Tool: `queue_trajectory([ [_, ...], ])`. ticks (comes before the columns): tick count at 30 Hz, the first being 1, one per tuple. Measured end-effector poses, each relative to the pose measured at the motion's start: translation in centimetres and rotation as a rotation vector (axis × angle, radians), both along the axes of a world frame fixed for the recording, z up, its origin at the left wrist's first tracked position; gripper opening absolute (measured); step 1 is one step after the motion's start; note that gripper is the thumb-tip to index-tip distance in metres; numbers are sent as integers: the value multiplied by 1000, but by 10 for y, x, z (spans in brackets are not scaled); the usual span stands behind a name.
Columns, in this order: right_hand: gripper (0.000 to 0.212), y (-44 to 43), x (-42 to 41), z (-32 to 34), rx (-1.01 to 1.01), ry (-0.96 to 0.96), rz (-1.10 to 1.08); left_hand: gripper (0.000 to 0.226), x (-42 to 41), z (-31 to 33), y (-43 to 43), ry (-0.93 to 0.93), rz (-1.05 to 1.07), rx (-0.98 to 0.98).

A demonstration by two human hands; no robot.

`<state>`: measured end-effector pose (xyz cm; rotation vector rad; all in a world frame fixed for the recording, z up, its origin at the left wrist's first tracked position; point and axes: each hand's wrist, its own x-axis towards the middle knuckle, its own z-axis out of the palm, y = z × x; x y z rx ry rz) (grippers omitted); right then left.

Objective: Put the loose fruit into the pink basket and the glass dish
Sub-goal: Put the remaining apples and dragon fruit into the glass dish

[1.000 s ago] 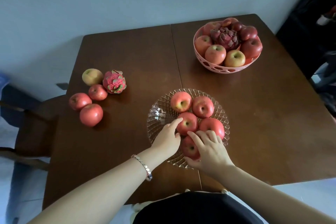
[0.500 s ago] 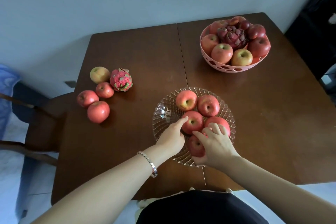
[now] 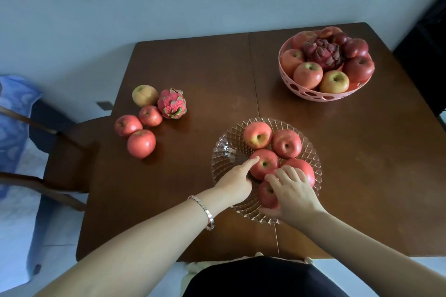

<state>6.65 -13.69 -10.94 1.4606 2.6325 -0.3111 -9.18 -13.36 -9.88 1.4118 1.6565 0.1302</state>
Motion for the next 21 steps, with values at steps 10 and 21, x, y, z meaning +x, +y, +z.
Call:
queue_trajectory([
  [10, 27, 60, -98, 46, -181, 287, -36, 30, -147, 20, 8, 184, 332, 330],
  [21, 75, 85, -310, 7, -365, 174, -15, 60, -319, -9, 60, 409, 398, 86],
])
